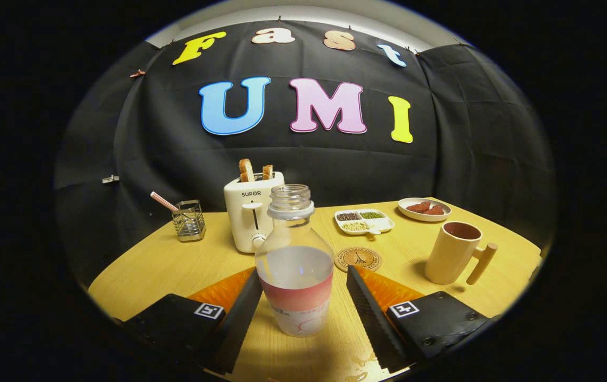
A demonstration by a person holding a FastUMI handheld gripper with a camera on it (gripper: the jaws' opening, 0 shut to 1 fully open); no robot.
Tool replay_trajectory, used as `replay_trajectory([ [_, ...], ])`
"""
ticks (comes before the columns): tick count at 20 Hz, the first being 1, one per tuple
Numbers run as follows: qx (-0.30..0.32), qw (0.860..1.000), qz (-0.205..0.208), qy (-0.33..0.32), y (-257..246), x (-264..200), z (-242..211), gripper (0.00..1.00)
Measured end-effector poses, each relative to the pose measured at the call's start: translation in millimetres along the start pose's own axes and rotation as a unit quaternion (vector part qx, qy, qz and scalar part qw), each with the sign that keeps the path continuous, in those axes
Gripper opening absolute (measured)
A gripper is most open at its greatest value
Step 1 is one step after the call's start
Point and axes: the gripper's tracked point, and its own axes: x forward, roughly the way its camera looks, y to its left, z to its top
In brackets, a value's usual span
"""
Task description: Take the bottle from table, then pour the juice into the cup, finally place the bottle on the coaster
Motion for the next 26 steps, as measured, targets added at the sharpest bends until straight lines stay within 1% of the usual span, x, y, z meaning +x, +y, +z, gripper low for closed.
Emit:
replay_trajectory([
  [3,-0.014,1.000,-0.003,-0.004,0,7,-2,0.94],
  [6,-0.034,0.999,-0.003,0.001,4,13,-7,0.86],
  [7,-0.039,0.999,-0.003,-0.001,4,13,-6,0.85],
  [9,-0.045,0.999,-0.006,-0.003,4,15,-6,0.80],
  [12,-0.043,0.999,-0.011,-0.005,4,16,-5,0.80],
  [16,-0.044,0.999,0.000,-0.006,5,18,-6,0.76],
  [19,-0.037,0.999,-0.005,-0.008,2,18,-6,0.75],
  [21,-0.035,0.999,-0.001,-0.007,4,18,-5,0.75],
  [23,-0.031,0.999,-0.005,0.001,-2,16,-5,0.73],
  [24,-0.026,1.000,0.000,0.004,-2,14,-2,0.71],
  [26,-0.002,1.000,0.008,0.000,-3,10,12,0.71],
])
